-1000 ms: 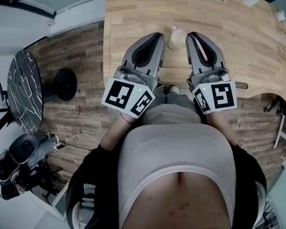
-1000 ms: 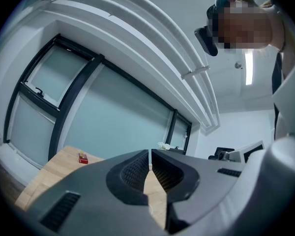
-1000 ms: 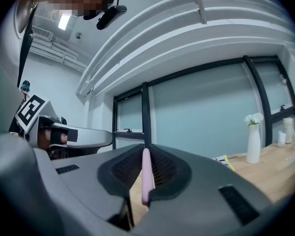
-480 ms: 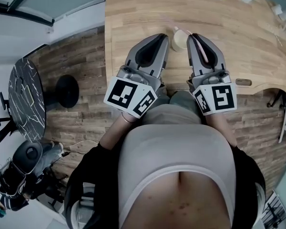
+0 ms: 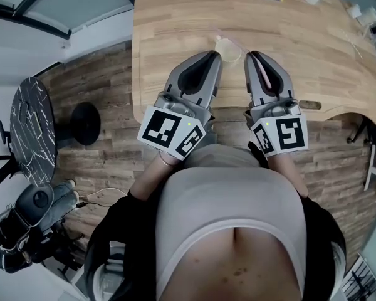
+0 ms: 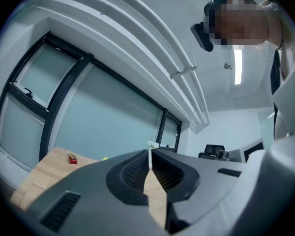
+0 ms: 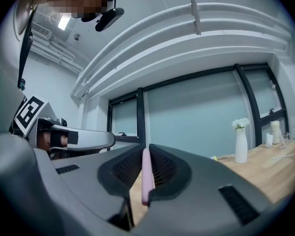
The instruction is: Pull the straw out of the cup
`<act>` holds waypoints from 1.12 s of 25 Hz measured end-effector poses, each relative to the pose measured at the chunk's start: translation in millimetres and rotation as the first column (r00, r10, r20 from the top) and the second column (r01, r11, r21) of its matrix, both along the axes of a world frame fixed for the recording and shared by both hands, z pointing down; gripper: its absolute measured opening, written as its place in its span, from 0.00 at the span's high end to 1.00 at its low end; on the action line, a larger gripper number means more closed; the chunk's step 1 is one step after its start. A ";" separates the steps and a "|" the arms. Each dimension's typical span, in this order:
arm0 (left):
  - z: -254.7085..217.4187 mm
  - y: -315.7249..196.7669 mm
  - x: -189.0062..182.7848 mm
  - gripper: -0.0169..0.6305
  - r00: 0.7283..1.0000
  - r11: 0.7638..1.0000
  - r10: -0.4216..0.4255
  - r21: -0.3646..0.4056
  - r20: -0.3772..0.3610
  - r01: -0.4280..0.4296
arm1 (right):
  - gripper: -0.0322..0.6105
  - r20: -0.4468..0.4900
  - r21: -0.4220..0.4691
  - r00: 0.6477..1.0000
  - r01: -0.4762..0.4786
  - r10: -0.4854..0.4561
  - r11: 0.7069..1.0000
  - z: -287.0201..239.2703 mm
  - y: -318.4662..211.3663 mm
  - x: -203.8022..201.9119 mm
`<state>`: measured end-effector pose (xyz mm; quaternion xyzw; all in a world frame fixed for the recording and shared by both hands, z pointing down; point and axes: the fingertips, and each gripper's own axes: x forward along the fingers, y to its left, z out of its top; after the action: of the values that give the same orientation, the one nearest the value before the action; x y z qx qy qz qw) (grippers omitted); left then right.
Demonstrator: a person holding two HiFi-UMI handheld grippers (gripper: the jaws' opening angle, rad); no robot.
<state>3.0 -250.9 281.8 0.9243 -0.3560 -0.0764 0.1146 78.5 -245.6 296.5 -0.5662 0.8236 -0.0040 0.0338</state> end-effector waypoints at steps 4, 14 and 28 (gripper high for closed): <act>0.8 23.2 8.9 0.95 1.000 1.000 -0.016 -0.006 -0.003 0.016 | 0.87 0.005 0.000 1.000 0.004 -0.004 1.000 -1.4 24.4 12.8; -3.5 83.5 29.0 0.95 0.999 0.999 -0.032 0.016 0.004 0.032 | 0.87 0.009 0.031 1.000 0.027 -0.028 0.999 -8.8 80.4 27.9; -2.4 165.7 50.7 0.95 0.999 0.999 -0.037 -0.001 -0.016 0.037 | 0.87 0.006 0.023 0.999 0.046 -0.046 0.999 -7.7 166.6 47.5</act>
<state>53.8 -85.2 279.4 0.9169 -0.3720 -0.0856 0.1163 126.0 -79.0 288.7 -0.5468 0.8362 0.0030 0.0429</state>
